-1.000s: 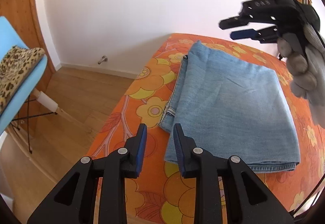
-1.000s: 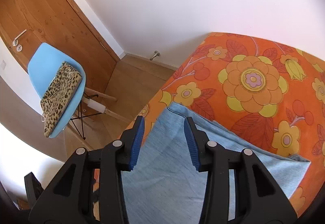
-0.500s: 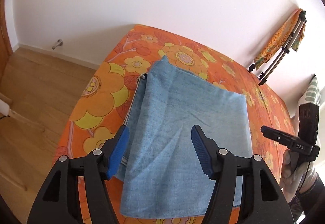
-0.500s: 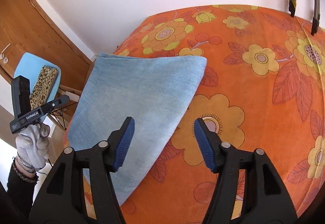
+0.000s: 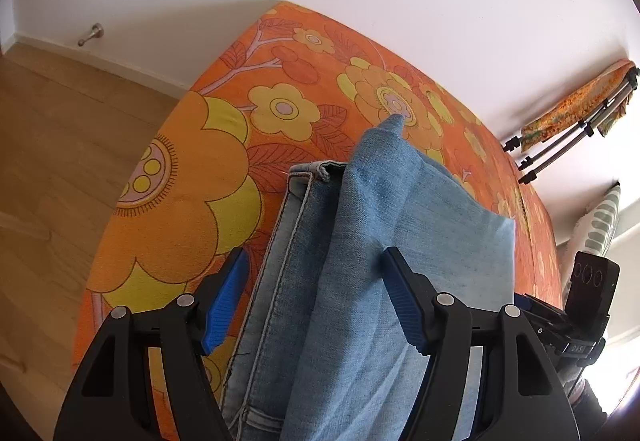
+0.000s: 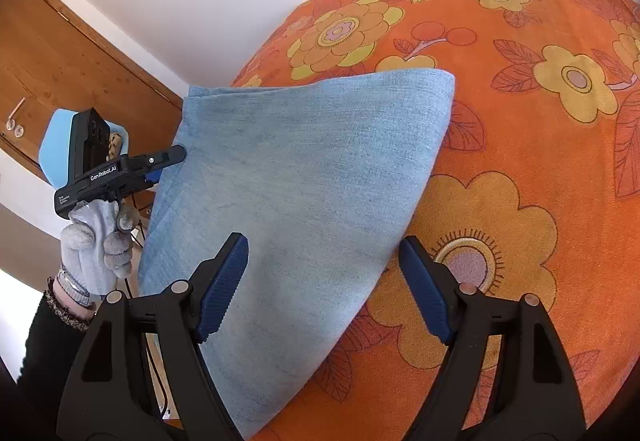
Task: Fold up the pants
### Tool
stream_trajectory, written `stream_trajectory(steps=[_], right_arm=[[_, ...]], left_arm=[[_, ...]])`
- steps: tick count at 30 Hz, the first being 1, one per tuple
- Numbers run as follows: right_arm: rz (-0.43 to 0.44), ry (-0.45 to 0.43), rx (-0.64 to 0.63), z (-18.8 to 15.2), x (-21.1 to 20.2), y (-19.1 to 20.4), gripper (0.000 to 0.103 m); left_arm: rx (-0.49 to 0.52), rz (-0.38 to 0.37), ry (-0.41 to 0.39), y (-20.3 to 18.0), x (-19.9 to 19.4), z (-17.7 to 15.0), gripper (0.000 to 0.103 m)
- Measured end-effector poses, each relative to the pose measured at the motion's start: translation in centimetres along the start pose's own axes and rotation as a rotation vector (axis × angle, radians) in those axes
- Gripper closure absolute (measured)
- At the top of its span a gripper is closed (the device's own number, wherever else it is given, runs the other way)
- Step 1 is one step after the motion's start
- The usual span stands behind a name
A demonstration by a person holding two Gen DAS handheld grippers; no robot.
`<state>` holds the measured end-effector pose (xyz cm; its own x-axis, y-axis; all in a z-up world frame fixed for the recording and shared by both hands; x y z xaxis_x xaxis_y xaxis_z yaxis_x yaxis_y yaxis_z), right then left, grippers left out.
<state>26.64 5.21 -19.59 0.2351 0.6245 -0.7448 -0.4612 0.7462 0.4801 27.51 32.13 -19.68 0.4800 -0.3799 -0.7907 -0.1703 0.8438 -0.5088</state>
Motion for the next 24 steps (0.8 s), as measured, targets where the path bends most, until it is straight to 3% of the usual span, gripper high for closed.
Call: stream_trajectory(steps=[9, 11, 12, 13, 14, 16, 19, 24], right_arm=[[0.02, -0.019, -0.035, 1.5, 1.1, 0.3, 0.023], [0.012, -0.021, -0.048, 1.6, 1.3, 0.6, 0.025], [0.006, -0.021, -0.056, 1.6, 1.4, 0.6, 0.026], [0.002, -0.021, -0.063, 1.6, 1.4, 0.7, 0.03], [-0.004, -0.022, -0.067, 1.6, 1.4, 0.7, 0.032], [-0.019, -0.024, -0.069, 1.7, 1.5, 0.6, 0.049], [-0.02, -0.023, -0.054, 1.8, 1.5, 0.3, 0.065], [-0.034, -0.027, -0.064, 2.0, 1.5, 0.8, 0.083]], left_arm=[[0.007, -0.06, -0.007, -0.6, 1.1, 0.0, 0.031], [0.029, -0.061, 0.006, -1.1, 1.3, -0.2, 0.032], [0.045, -0.056, 0.009, -1.4, 1.4, -0.3, 0.038], [0.06, -0.058, 0.019, -1.8, 1.6, -0.6, 0.05], [0.073, -0.05, 0.018, -2.2, 1.7, -0.9, 0.054], [0.106, -0.017, 0.0, -2.7, 1.9, -1.1, 0.062], [0.122, 0.007, -0.023, -3.0, 1.7, -1.3, 0.068], [0.104, 0.019, -0.08, -3.2, 0.6, -1.3, 0.085]])
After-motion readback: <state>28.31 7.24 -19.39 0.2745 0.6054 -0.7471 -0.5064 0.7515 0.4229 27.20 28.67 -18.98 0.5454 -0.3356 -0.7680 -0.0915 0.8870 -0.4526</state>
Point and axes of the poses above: each gripper's, at about its wrist camera, not at the fingertips, and x roughly the way its jaws point, y to its left, z to its top, the point moved 8 cm from there along x, roughly the way its jaws point, and after that the axes turned 7 degrees about -x, right-handed, at the moved point
